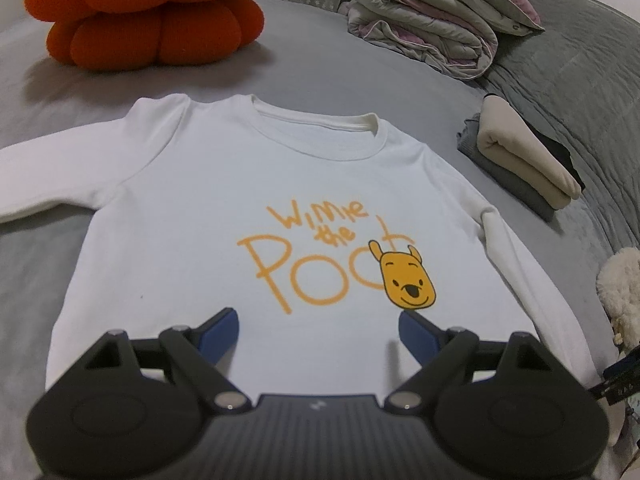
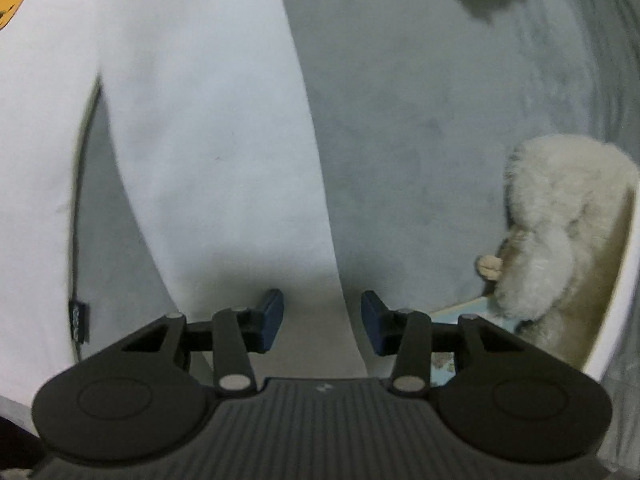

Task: Fold clothes

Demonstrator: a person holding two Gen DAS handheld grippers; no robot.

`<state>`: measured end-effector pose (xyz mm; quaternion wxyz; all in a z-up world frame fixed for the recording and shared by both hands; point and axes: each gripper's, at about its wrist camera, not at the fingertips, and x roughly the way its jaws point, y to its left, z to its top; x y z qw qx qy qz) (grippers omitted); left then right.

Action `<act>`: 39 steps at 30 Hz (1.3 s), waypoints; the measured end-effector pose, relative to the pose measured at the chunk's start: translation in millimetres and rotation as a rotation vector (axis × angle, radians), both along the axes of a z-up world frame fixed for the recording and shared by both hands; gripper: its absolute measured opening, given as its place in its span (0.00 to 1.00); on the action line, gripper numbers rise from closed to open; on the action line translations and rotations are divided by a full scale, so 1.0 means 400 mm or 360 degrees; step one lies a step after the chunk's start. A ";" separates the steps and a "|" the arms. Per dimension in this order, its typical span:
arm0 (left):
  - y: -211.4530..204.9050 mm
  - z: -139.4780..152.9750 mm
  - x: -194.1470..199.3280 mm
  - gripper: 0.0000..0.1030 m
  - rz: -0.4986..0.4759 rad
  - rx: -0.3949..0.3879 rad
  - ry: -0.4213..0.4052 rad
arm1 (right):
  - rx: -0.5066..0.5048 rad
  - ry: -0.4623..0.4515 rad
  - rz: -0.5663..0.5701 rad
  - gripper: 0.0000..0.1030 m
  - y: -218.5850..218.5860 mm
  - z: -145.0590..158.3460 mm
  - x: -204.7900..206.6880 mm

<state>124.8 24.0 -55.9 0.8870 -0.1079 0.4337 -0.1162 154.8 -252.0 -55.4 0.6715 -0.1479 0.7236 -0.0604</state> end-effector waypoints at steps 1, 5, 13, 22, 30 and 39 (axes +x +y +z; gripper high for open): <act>0.000 0.000 0.000 0.86 0.0000 -0.0001 0.0000 | 0.0033 0.0005 -0.0026 0.43 -0.014 0.001 0.001; 0.002 0.000 -0.001 0.86 0.0002 -0.0004 0.0002 | 0.0155 0.0012 -0.0057 0.25 -0.035 0.009 -0.007; 0.005 0.000 -0.001 0.86 0.0006 -0.0010 0.0004 | -0.0341 -0.0076 0.0255 0.03 0.004 0.066 0.007; 0.006 -0.001 0.003 0.86 0.0005 -0.0002 0.0000 | -0.0972 -0.0313 0.0357 0.03 -0.074 0.129 0.109; 0.012 0.001 0.008 0.86 -0.0011 -0.0008 0.0000 | -0.0961 -0.0412 0.0167 0.03 -0.144 0.028 0.210; 0.024 0.012 0.013 0.86 -0.0006 -0.0007 -0.0040 | -0.0943 -0.0533 0.0158 0.48 -0.132 -0.001 0.273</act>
